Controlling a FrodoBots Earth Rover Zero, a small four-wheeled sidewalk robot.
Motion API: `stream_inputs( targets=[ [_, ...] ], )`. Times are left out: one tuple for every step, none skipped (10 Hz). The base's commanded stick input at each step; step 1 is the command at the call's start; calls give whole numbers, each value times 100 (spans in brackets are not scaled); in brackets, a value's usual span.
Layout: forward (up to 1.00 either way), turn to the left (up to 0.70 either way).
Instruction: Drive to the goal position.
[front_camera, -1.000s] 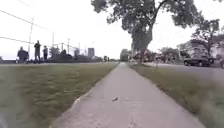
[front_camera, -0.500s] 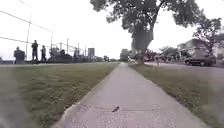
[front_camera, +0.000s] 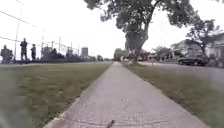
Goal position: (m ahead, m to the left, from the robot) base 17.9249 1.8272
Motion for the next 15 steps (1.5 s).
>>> stream_inputs(
  targets=[
    [70,0],
    [70,0],
    [70,0],
    [70,0],
    [70,0],
    [70,0],
    [70,0],
    [70,0],
    [70,0],
    [70,0],
    [70,0],
    [70,0],
    [70,0],
    [70,0],
    [70,0]
  ],
)
